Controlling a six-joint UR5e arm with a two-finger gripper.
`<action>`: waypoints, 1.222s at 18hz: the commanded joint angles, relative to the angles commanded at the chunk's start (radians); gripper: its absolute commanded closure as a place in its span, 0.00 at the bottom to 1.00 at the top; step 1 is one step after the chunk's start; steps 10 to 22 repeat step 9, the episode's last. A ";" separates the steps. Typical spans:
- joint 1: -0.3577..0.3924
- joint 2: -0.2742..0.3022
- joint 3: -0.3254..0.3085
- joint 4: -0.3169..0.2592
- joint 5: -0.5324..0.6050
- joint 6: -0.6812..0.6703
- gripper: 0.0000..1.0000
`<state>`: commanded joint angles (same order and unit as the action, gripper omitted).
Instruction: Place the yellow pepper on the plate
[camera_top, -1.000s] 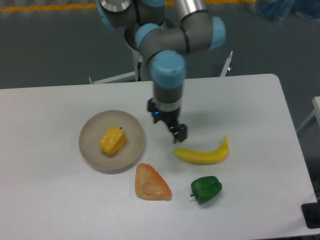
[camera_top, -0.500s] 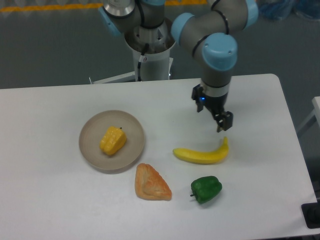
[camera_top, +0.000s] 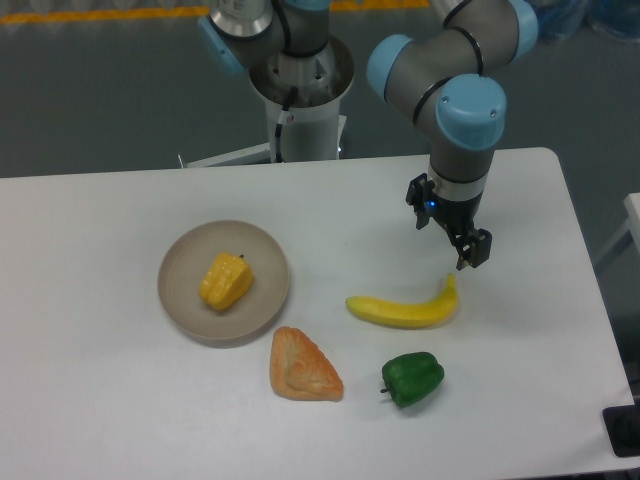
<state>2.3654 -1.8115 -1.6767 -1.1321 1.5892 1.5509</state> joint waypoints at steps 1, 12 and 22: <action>-0.002 -0.006 0.015 -0.003 0.002 0.000 0.00; -0.009 -0.022 0.046 -0.018 0.003 0.000 0.00; -0.009 -0.022 0.046 -0.018 0.003 0.000 0.00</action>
